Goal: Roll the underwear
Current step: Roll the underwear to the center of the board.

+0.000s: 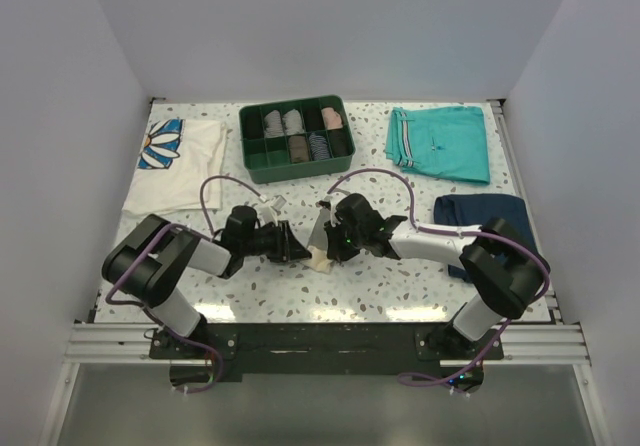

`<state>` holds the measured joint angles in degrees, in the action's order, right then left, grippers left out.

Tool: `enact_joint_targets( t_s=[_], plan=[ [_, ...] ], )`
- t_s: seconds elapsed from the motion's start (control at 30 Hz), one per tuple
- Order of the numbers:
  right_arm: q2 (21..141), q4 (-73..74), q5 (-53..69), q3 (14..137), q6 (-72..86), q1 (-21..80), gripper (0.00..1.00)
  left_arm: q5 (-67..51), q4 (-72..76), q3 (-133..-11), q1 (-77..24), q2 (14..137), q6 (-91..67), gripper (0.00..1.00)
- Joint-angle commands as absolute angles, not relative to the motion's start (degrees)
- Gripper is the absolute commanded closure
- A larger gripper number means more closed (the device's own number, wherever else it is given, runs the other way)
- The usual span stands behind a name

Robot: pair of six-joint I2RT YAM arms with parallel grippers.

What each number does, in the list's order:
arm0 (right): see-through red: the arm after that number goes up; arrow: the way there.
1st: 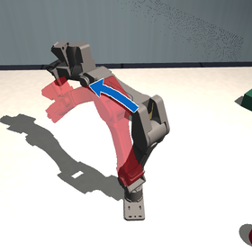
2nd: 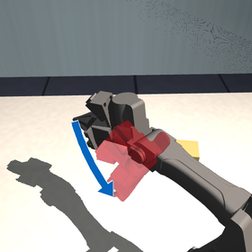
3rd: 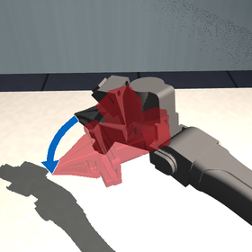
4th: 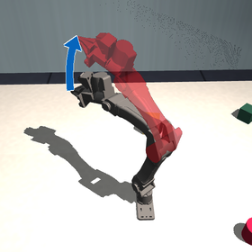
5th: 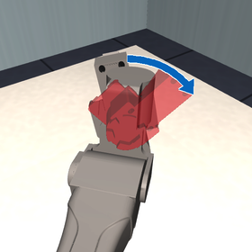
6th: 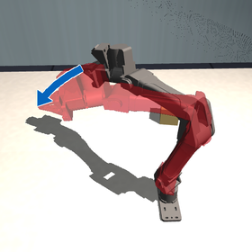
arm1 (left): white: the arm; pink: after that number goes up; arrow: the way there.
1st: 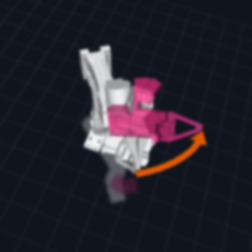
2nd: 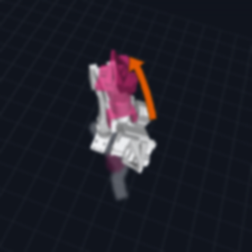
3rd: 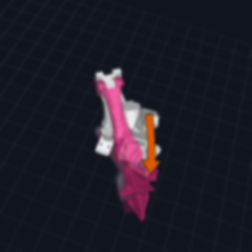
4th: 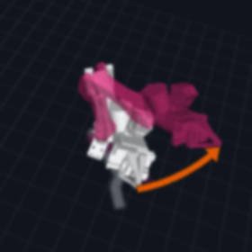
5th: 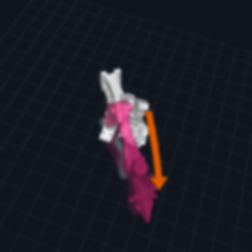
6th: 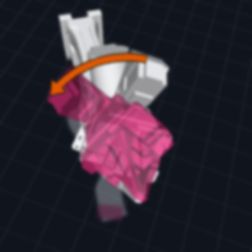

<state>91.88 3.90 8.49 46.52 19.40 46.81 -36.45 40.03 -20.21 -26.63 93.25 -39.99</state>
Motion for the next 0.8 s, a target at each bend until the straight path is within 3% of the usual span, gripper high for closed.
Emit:
enact_joint_targets(
  t_s=[0.0,0.17,0.3,0.4,0.57,0.77],
  plan=[
    [90.4,3.7,9.4,46.9,18.2,46.7,1.00,-33.7,35.9,-21.9,-26.4,96.7,-38.9,0.68],
    [88.6,5.3,9.0,47.2,17.4,46.7,0.87,-32.0,30.0,-24.9,-26.4,97.0,-37.6,0.80],
    [82.1,8.5,3.2,47.3,15.6,46.9,0.63,-29.8,23.9,-26.8,-26.4,96.2,-35.5,0.85],
    [78.6,11.0,0.3,48.0,12.6,47.5,0.54,-30.3,21.0,-28.0,-26.4,95.5,-34.5,0.85],
    [77.9,15.4,-1.4,51.1,7.5,51.5,0.50,-32.2,16.1,-31.5,-26.5,95.8,-32.5,0.84],
    [85.6,16.8,-8.5,55.0,4.0,60.9,0.50,-33.6,11.0,-35.1,-26.5,96.1,-30.8,0.82]
  ],
)
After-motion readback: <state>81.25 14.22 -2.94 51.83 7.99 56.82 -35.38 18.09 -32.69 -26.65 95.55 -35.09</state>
